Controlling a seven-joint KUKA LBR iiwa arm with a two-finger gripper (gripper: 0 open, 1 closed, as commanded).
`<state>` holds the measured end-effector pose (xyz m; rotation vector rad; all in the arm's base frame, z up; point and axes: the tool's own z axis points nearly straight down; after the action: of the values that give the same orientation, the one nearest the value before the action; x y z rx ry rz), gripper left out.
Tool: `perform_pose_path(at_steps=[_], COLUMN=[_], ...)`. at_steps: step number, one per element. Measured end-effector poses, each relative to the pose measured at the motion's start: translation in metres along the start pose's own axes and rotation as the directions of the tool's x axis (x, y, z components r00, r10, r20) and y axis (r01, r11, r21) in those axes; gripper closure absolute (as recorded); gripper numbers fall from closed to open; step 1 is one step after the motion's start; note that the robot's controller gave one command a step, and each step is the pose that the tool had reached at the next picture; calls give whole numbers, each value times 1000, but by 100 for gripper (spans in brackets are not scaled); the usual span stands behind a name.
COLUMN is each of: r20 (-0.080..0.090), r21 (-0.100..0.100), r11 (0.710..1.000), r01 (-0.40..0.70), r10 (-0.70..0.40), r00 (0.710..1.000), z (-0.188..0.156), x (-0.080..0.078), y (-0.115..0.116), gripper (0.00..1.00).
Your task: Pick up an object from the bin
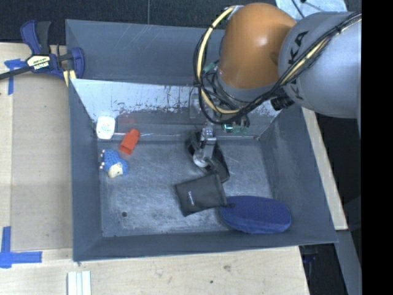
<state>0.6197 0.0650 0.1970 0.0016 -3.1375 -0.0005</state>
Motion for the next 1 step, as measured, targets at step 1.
perform_pose_path(at_steps=[1], r20=[-2], r21=[1], r11=[990], r01=[141], r10=[-141], r00=[990], z=[100], x=[42], y=[-7], gripper=[0])
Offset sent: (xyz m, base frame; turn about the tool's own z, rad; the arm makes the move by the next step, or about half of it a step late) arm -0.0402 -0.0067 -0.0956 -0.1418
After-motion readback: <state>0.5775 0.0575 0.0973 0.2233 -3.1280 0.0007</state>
